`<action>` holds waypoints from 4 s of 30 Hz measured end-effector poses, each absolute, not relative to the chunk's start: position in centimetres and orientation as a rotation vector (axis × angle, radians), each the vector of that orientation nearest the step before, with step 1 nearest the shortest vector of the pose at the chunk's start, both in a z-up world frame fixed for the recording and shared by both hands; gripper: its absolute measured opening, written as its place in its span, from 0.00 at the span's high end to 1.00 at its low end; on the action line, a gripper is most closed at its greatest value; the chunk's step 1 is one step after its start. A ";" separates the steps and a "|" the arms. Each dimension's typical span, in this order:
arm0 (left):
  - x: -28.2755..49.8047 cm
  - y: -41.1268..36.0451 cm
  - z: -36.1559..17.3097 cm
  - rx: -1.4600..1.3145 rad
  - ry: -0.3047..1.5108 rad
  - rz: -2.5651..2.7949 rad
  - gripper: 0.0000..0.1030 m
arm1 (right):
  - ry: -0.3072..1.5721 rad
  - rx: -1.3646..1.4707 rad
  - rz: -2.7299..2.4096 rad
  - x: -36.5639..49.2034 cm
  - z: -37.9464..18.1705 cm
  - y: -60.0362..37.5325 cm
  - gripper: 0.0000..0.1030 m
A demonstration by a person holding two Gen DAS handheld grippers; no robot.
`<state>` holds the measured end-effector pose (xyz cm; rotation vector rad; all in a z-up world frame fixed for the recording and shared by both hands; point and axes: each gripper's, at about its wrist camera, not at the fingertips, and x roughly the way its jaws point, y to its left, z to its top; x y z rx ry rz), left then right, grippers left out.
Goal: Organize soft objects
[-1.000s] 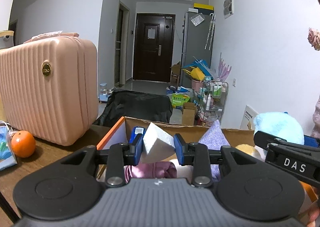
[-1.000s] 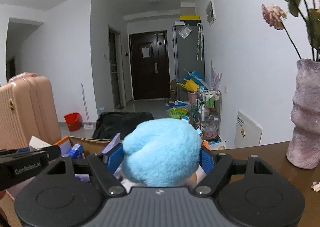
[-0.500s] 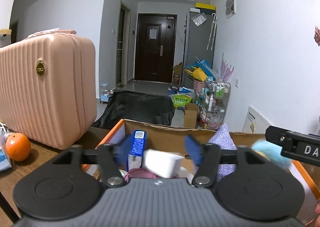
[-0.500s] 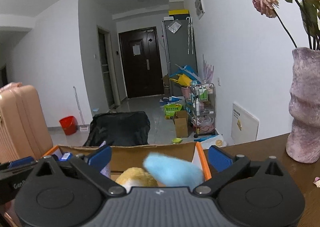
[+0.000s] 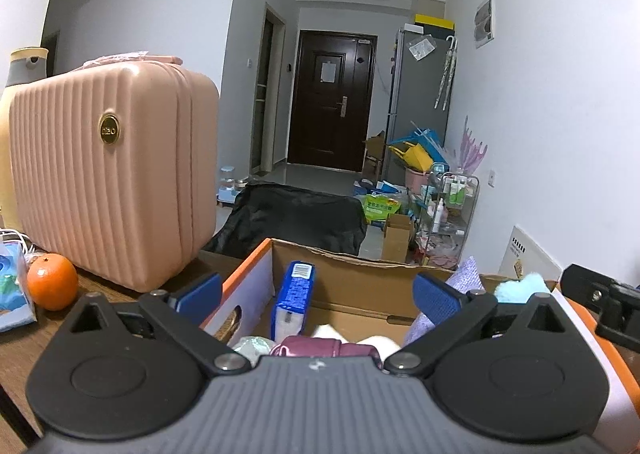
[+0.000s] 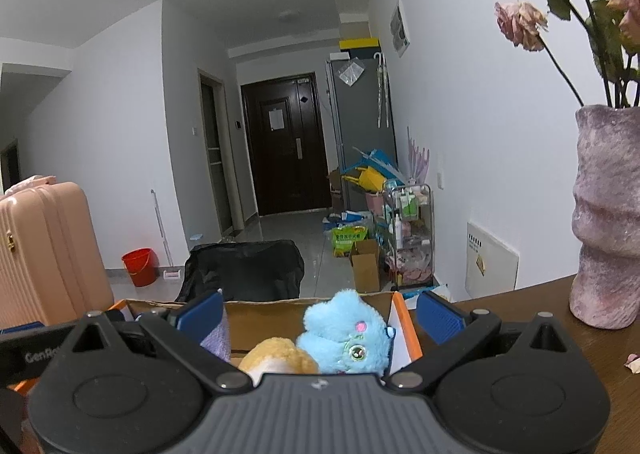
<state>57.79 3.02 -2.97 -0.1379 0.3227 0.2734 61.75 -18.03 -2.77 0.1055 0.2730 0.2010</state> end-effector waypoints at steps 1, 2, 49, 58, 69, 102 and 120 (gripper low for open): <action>57.8 3.1 -3.0 -0.136 0.324 0.275 0.00 | 0.266 0.098 0.200 61.4 -2.8 -18.0 0.00; 57.7 3.1 -3.0 -0.137 0.326 0.275 0.00 | 0.259 0.087 0.199 61.1 -2.9 -18.0 0.00; 25.7 1.6 -2.2 -0.014 0.327 0.117 0.00 | 0.231 0.025 0.196 25.8 -3.2 -20.6 0.00; 17.6 0.8 -0.8 0.013 0.297 0.105 0.00 | 0.212 0.019 0.203 17.3 -1.1 -22.4 0.00; 5.8 -0.4 2.9 0.058 0.198 0.057 0.00 | 0.151 -0.047 0.212 5.5 2.3 -23.4 0.00; 0.9 0.4 0.3 0.051 0.225 0.040 0.00 | 0.194 -0.061 0.221 3.4 1.2 -22.1 0.00; 0.8 0.2 0.3 0.056 0.215 0.031 0.00 | 0.194 -0.062 0.220 3.4 1.2 -22.1 0.00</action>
